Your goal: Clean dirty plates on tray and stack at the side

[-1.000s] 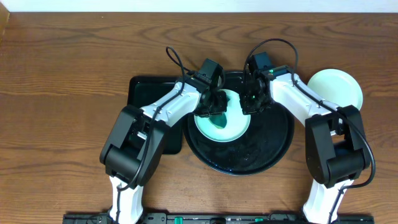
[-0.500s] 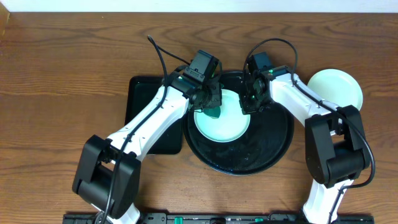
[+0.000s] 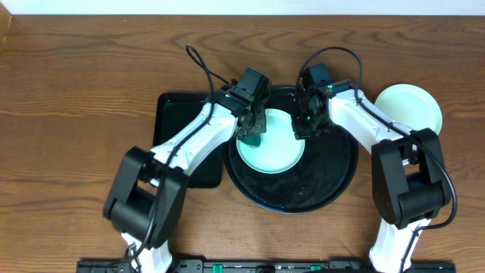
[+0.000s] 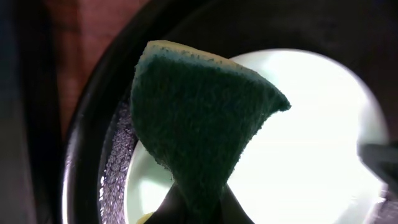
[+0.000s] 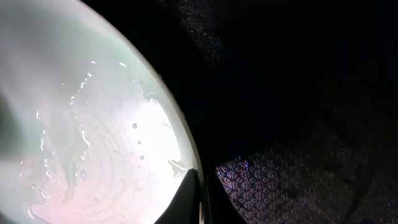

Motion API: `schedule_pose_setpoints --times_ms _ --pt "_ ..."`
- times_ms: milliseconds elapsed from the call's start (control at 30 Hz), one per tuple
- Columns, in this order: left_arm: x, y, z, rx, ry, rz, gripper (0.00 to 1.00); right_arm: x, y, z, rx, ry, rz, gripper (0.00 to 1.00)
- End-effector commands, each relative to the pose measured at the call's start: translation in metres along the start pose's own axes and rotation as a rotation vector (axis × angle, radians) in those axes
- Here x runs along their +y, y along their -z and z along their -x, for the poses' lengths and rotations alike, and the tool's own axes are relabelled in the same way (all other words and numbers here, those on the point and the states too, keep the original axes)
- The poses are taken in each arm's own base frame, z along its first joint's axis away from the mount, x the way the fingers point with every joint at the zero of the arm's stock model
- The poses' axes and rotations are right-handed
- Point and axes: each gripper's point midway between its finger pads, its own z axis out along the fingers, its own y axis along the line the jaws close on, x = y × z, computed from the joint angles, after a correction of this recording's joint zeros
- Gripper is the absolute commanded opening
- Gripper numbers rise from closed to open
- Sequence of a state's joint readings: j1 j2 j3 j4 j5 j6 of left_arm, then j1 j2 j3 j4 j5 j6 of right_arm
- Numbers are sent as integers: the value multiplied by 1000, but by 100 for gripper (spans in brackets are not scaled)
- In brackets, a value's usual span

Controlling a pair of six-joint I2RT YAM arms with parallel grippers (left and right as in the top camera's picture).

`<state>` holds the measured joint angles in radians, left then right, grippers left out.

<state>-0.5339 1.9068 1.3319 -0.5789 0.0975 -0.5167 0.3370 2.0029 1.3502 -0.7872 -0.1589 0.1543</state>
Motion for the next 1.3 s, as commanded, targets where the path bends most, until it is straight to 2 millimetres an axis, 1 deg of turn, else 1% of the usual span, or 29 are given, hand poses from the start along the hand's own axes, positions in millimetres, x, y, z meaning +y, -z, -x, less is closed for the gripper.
schedule_pose_setpoints --times_ms 0,133,233,367,533,900,1167,1267 --pt "11 -22 -8 35 -5 48 8 27 -8 -9 37 32 82 1" --pt "13 -37 -11 54 -4 57 8 27 -8 -9 37 32 82 1" --pt "7 -43 -18 91 -1 16 8 27 -8 -9 36 32 82 1" --pt "-4 -43 -20 110 -1 -43 8 27 -8 -8 33 32 83 1" --pt "-19 -42 -17 105 -5 -120 8 27 -8 -8 33 32 83 1" --pt "-27 -42 -6 61 -12 -152 8 27 -8 -8 31 33 84 1" --pt "-25 -43 -4 47 -24 -137 8 27 -8 -8 31 33 83 1" --pt "-28 -43 -6 50 -32 -140 8 27 -8 -8 31 33 84 1"
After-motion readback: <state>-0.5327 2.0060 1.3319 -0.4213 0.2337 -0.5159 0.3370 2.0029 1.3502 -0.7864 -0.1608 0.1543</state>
